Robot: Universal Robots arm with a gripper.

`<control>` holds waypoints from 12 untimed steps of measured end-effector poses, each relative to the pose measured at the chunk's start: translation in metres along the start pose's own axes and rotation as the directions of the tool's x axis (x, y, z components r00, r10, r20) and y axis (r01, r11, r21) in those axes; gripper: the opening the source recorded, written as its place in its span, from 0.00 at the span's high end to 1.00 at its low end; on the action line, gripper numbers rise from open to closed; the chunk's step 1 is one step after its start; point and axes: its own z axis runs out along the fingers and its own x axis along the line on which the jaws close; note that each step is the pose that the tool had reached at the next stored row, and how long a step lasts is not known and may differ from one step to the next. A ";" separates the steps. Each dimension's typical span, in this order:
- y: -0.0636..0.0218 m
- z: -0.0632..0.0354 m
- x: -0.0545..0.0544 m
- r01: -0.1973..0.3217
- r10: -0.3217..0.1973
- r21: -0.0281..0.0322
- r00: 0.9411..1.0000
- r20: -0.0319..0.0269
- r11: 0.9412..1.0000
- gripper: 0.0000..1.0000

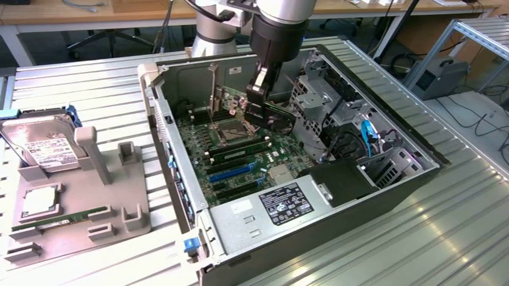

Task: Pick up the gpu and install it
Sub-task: 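Insert the gpu into the slot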

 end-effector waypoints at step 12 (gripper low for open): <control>0.0000 0.0001 0.000 0.050 -0.050 -0.001 0.999 -0.001 0.999 0.73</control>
